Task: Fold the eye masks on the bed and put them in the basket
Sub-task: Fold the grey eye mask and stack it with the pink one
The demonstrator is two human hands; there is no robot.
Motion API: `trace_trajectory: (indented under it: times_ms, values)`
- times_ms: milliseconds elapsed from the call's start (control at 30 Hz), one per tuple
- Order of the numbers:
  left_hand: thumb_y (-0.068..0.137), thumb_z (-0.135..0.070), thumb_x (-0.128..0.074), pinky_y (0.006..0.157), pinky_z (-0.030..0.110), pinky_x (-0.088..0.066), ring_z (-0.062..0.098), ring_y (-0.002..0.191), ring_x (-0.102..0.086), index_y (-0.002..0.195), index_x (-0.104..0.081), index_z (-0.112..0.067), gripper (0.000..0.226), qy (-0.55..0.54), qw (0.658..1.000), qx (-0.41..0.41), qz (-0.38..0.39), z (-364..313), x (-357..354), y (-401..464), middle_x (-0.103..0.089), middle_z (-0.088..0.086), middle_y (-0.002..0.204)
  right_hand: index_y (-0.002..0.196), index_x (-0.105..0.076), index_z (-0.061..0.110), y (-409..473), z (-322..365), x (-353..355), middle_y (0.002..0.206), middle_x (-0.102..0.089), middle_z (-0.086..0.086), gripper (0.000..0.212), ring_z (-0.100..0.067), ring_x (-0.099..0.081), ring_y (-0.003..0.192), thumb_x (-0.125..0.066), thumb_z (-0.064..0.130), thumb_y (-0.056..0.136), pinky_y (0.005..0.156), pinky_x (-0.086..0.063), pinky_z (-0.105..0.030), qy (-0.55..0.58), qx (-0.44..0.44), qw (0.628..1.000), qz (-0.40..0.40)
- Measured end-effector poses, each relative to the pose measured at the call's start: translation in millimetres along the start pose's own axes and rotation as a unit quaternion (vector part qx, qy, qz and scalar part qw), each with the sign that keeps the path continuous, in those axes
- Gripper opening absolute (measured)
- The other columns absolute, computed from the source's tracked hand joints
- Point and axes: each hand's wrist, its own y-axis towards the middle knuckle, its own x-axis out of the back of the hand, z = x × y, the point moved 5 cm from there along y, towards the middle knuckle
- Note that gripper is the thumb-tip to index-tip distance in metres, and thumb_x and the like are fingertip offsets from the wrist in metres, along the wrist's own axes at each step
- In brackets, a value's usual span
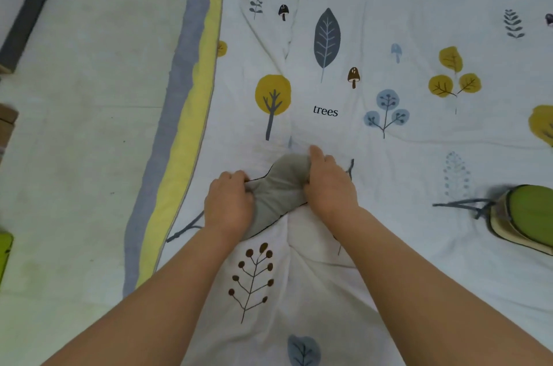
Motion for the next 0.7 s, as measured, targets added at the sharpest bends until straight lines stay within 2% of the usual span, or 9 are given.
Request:
trace_trajectory:
  times_ms: [67,167,267,367,400,467,533,600,700]
  values:
    - [0.087,-0.013,-0.050,0.068,0.030,-0.038,0.024,0.086,-0.054,0.098,-0.062,-0.009,0.018,-0.022,1.000,-0.010,-0.010,-6.4,3.3,0.8,-0.062,0.013,0.102,0.121,-0.040,0.010,-5.0,-10.8,4.3,0.092,-0.056,-0.009,0.036,-0.030,-0.058,0.087,-0.044,0.001,0.087,0.063,-0.040,-0.033,0.054,-0.042,0.998,-0.013]
    - [0.085,-0.025,-0.057,0.066,0.027,-0.034,0.015,0.075,-0.047,0.091,-0.062,-0.012,0.016,-0.057,0.998,-0.024,0.001,-24.8,5.2,4.9,-0.061,0.007,0.092,0.095,-0.042,0.009,-18.1,-38.4,17.0,0.066,-0.041,0.000,0.015,-0.021,-0.045,0.061,-0.045,0.003,0.083,0.049,-0.029,-0.028,0.085,-0.097,0.990,-0.061]
    - [0.080,-0.037,-0.063,0.065,0.027,-0.035,0.017,0.076,-0.050,0.089,-0.063,-0.014,0.024,-0.085,0.996,-0.030,0.021,-49.3,2.4,8.4,-0.055,0.000,0.083,0.085,-0.037,0.011,-32.1,-73.3,36.4,0.070,-0.045,-0.004,0.016,-0.024,-0.043,0.060,-0.050,0.005,0.078,0.045,-0.025,-0.028,0.113,-0.163,0.974,-0.105]
    - [0.083,-0.034,-0.059,0.068,0.027,-0.038,0.018,0.079,-0.052,0.089,-0.063,-0.014,0.021,-0.087,0.994,-0.036,0.055,-71.9,-9.0,7.6,-0.060,0.005,0.089,0.087,-0.039,0.009,-43.5,-106.4,51.7,0.078,-0.050,-0.009,0.018,-0.028,-0.047,0.067,-0.053,0.004,0.077,0.045,-0.026,-0.028,0.120,-0.217,0.960,-0.127]
    - [0.084,-0.032,-0.058,0.070,0.028,-0.039,0.019,0.081,-0.052,0.091,-0.062,-0.014,0.020,-0.082,0.993,-0.038,0.071,-77.2,-14.4,6.6,-0.062,0.007,0.095,0.090,-0.041,0.008,-46.7,-114.1,54.3,0.085,-0.053,-0.012,0.018,-0.031,-0.051,0.075,-0.054,0.005,0.077,0.050,-0.032,-0.029,0.114,-0.231,0.958,-0.126]
    - [0.084,-0.027,-0.056,0.075,0.032,-0.044,0.023,0.090,-0.056,0.103,-0.058,-0.012,0.024,-0.075,0.990,-0.044,0.112,-87.9,-26.8,2.3,-0.061,0.010,0.107,0.101,-0.048,0.004,-54.1,-127.5,56.8,0.106,-0.054,-0.017,0.028,-0.035,-0.051,0.100,-0.059,0.014,0.077,0.073,-0.042,-0.038,0.059,-0.252,0.959,-0.114]
    - [0.083,-0.023,-0.055,0.083,0.038,-0.047,0.028,0.100,-0.057,0.113,-0.052,-0.012,0.032,-0.067,0.987,-0.046,0.139,-94.3,-36.0,-1.8,-0.060,0.010,0.113,0.108,-0.052,0.006,-60.3,-135.0,56.7,0.118,-0.049,-0.016,0.039,-0.034,-0.043,0.115,-0.060,0.026,0.076,0.094,-0.036,-0.044,0.007,-0.268,0.957,-0.113]
    - [0.084,-0.021,-0.053,0.079,0.037,-0.046,0.028,0.097,-0.058,0.110,-0.053,-0.011,0.028,-0.057,0.988,-0.049,0.132,-97.9,-38.6,-3.8,-0.063,0.010,0.108,0.106,-0.054,0.007,-65.0,-135.2,56.4,0.109,-0.053,-0.014,0.034,-0.033,-0.046,0.113,-0.055,0.026,0.077,0.096,-0.034,-0.045,0.029,-0.261,0.955,-0.140]
    - [0.084,-0.021,-0.052,0.066,0.030,-0.038,0.026,0.081,-0.054,0.087,-0.056,-0.012,0.010,-0.088,0.988,-0.049,0.117,-100.1,-37.6,-4.4,-0.058,0.002,0.076,0.097,-0.052,0.008,-71.0,-123.6,55.6,0.076,-0.057,-0.009,0.019,-0.035,-0.059,0.082,-0.051,0.017,0.080,0.069,-0.042,-0.036,0.148,-0.205,0.950,-0.182]
